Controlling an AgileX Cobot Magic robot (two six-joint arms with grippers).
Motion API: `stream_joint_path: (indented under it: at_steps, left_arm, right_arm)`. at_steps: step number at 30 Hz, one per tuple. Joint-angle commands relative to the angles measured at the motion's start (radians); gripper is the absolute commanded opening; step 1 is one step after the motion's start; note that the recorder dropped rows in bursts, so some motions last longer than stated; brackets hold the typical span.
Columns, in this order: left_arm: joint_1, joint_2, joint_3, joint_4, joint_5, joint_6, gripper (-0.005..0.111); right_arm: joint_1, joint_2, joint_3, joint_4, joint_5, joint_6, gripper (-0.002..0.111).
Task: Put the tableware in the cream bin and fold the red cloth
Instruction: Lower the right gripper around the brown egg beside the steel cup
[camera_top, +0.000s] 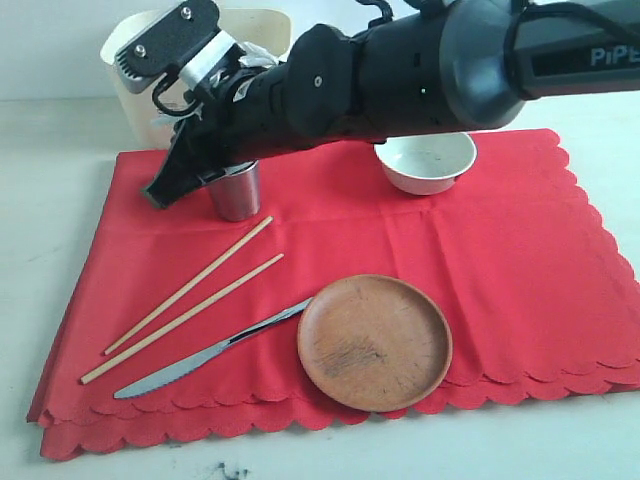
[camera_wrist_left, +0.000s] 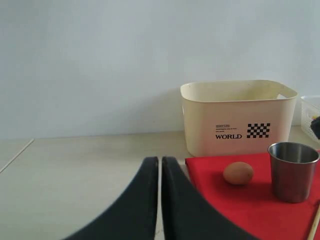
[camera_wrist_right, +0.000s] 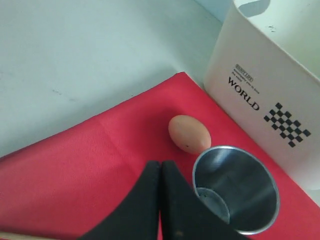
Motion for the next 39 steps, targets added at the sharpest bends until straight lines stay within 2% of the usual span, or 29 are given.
stream_joint_path:
  at_steps: [1,8,17,23,28,34,36,39]
  left_arm:
    - [-0.004,-0.006,0.0,-0.006,0.001,-0.003,0.005]
    - [-0.004,-0.006,0.0,-0.006,0.001,-0.003,0.005]
    - [-0.004,-0.006,0.0,-0.006,0.001,-0.003,0.005]
    - [-0.004,-0.006,0.0,-0.006,0.001,-0.003,0.005]
    - [-0.004,-0.006,0.0,-0.006,0.001,-0.003,0.005]
    - [-0.004,-0.006,0.0,-0.006,0.001,-0.003,0.005]
    - [-0.004,-0.006,0.0,-0.006,0.001,-0.003,0.005]
    - [-0.004,-0.006,0.0,-0.006,0.001,-0.003,0.005]
  right_arm:
    - [-0.006,0.059,-0.09,-0.029,0.062,-0.009,0.0]
    - [-0.006,0.225,-0.369,-0.087,0.245,0.017,0.0]
    - [-0.006,0.482,-0.789,-0.547,0.526,0.376,0.0]
    - [-0.028,0.629,-1.053,-0.567,0.716,0.375,0.0]
    - [-0.041,0.711,-1.21,-0.566,0.818,0.375,0.0]
    - [-0.033,0.738,-1.238,-0.57,0.73,0.402,0.002]
    - [-0.021,0.744,-1.238,-0.589,0.684,0.45,0.008]
    - [-0.01,0.755,-1.238,-0.626,0.621,0.484,0.023]
